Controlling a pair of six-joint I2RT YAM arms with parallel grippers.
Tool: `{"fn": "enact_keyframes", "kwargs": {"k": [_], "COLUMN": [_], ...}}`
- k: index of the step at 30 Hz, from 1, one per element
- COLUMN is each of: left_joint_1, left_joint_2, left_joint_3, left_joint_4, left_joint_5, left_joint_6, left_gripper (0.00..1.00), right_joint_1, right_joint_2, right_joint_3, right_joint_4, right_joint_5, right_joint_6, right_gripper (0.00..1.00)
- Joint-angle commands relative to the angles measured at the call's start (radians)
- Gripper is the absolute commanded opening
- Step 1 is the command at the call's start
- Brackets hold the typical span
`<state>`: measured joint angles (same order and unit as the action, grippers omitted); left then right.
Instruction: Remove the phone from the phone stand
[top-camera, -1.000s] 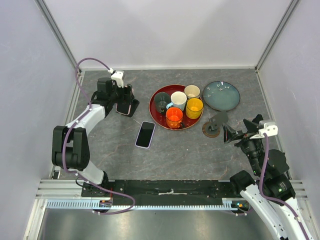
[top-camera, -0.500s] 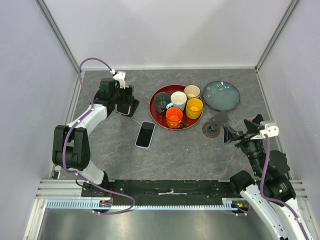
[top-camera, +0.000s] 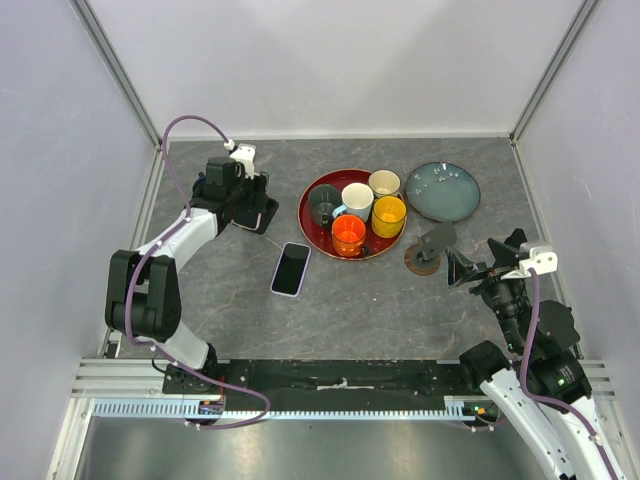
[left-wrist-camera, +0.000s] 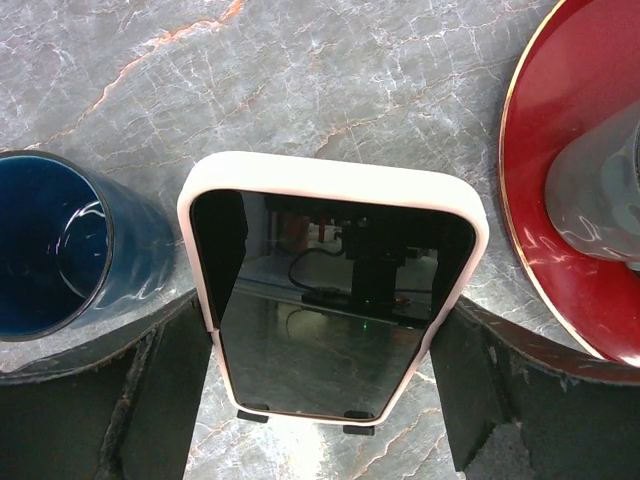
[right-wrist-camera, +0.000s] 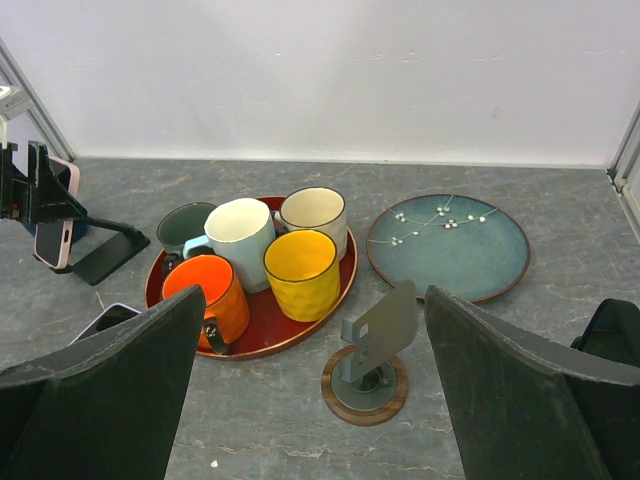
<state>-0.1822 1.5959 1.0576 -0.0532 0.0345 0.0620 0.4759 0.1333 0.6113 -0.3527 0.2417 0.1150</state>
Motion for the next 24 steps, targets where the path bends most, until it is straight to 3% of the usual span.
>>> {"fn": "enact_keyframes", "kwargs": {"k": [1,11,24], "left_joint_1": [-0.005,-0.005,-0.005], "left_joint_2": [-0.05,-0.111,-0.204], "left_joint_3": [0.042,0.039,0.03], "left_joint_4": [0.001,0.0,-0.006], "left_joint_5": [-0.025,-0.01,-0.001], "left_joint_6": [0.022,0.015,-0.027], "left_gripper": [0.82,0.62,0.59], "right_joint_1": [0.006,0.006,0.006], "right_joint_2": [-0.003,0.005,0.003], "right_joint_3": [-0.005,-0.004,-0.005], "right_joint_4": [0.031,0.032,0.029], "right_joint_5": [0.001,-0.004,-0.008], "right_joint_6": [-0.011,-0.009,-0.011], "right_gripper": [0.98,0.98,0.98]}}
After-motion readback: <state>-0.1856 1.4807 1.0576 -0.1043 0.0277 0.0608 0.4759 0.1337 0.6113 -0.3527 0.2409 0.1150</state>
